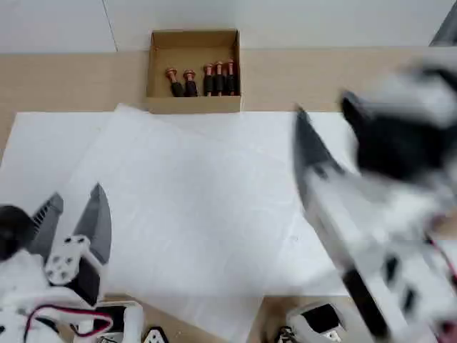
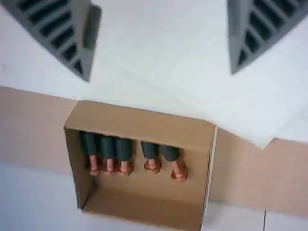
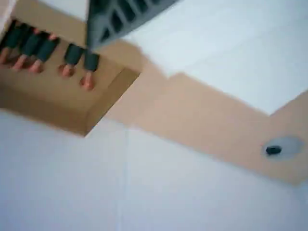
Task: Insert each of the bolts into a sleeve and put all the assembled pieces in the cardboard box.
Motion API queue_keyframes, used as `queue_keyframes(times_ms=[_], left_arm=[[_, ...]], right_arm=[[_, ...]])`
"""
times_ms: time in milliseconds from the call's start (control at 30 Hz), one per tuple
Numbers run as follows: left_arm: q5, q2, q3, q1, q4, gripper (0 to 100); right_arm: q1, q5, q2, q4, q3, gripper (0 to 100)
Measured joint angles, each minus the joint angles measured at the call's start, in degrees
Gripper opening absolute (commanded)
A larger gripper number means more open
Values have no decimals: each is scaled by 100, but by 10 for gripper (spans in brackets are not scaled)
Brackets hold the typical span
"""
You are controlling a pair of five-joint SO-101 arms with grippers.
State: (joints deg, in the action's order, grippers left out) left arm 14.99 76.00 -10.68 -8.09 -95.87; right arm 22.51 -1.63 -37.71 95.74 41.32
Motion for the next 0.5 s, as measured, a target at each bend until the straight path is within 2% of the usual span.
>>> queue_keyframes(times_ms=[133, 300, 500], left_arm=[[0, 958, -800, 0, 422, 179], [0, 2418, -2084, 0, 1407, 179], [0, 2734, -3349, 9, 2013, 179]], right_arm=[[-607, 0, -1178, 0, -1222, 189], [-1257, 0, -2778, -185, -3560, 189], [-1925, 0, -4501, -1741, -6549, 188]])
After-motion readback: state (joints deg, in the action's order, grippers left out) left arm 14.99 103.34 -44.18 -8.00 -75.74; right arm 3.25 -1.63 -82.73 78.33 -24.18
